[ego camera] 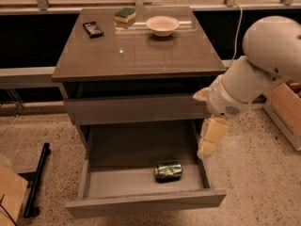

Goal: Pick green can from middle drawer and place on counter

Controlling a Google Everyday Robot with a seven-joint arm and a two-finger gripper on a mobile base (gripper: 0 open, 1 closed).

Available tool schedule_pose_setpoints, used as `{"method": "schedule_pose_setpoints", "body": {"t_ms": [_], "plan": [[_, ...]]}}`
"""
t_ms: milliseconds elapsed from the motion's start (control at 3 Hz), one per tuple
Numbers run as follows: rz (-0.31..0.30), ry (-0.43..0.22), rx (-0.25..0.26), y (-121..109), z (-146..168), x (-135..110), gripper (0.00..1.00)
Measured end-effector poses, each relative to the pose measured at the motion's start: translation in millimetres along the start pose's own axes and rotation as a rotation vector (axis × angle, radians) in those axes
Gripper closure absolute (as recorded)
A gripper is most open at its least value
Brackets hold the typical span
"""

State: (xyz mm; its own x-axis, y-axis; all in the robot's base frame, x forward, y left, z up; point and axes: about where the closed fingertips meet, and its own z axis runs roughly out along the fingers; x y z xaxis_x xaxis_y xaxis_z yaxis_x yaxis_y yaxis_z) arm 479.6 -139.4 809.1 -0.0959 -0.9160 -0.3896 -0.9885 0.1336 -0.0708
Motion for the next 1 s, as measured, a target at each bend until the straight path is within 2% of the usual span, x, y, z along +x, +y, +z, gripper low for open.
{"method": "schedule_pose_setpoints", "body": {"t_ms": [667,1000], "plan": [[0.031,-0.078,-0.053,0,82,22,0.00],[0.034,-0.083,-0.057,-1,87,24,0.00]]}}
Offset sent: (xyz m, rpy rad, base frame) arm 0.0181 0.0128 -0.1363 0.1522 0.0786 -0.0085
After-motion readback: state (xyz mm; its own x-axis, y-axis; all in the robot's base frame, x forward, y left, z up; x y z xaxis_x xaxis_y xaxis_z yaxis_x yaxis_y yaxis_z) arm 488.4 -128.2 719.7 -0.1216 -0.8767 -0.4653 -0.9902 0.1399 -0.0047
